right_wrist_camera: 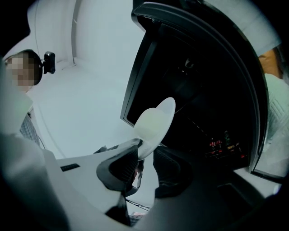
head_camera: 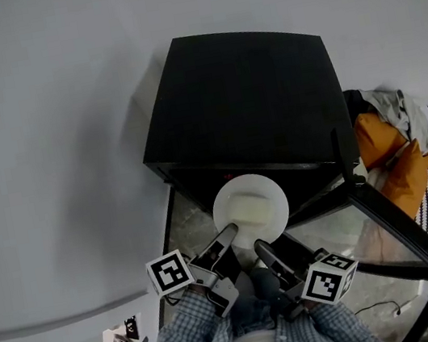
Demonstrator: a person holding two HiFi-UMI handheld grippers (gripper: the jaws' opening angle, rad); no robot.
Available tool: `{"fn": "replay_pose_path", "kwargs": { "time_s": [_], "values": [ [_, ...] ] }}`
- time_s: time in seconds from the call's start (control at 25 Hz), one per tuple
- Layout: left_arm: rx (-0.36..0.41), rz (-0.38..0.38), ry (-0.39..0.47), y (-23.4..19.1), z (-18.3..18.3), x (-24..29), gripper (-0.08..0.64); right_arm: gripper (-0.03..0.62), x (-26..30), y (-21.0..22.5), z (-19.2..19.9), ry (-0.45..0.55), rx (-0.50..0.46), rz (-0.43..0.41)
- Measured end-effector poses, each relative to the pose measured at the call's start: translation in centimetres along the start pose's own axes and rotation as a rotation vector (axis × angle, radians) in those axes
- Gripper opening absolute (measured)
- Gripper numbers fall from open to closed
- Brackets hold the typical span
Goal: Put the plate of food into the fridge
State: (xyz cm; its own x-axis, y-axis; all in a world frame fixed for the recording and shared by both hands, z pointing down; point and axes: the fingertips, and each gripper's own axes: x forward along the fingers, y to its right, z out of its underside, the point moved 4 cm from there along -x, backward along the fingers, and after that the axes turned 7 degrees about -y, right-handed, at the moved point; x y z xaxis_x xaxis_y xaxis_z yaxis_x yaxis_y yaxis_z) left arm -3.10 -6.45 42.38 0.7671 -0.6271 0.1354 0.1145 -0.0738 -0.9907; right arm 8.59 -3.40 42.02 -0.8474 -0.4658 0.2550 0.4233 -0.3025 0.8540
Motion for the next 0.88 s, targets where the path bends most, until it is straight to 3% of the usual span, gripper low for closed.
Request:
{"fn": "replay_pose_path", "kwargs": {
  "time_s": [0.52,0.88],
  "values": [
    [-0.04,0.011,0.004,-0.6,-2.2,3.0,0.025,0.098,1.0,1.2,-2.6,0.037,-0.095,0.116],
    [-0.046,0.0,-0.048,-1.4,-3.0,3.9,0.025,0.101,1.6,1.7,-2.9,0.049,-0.075,0.168]
  ]
}}
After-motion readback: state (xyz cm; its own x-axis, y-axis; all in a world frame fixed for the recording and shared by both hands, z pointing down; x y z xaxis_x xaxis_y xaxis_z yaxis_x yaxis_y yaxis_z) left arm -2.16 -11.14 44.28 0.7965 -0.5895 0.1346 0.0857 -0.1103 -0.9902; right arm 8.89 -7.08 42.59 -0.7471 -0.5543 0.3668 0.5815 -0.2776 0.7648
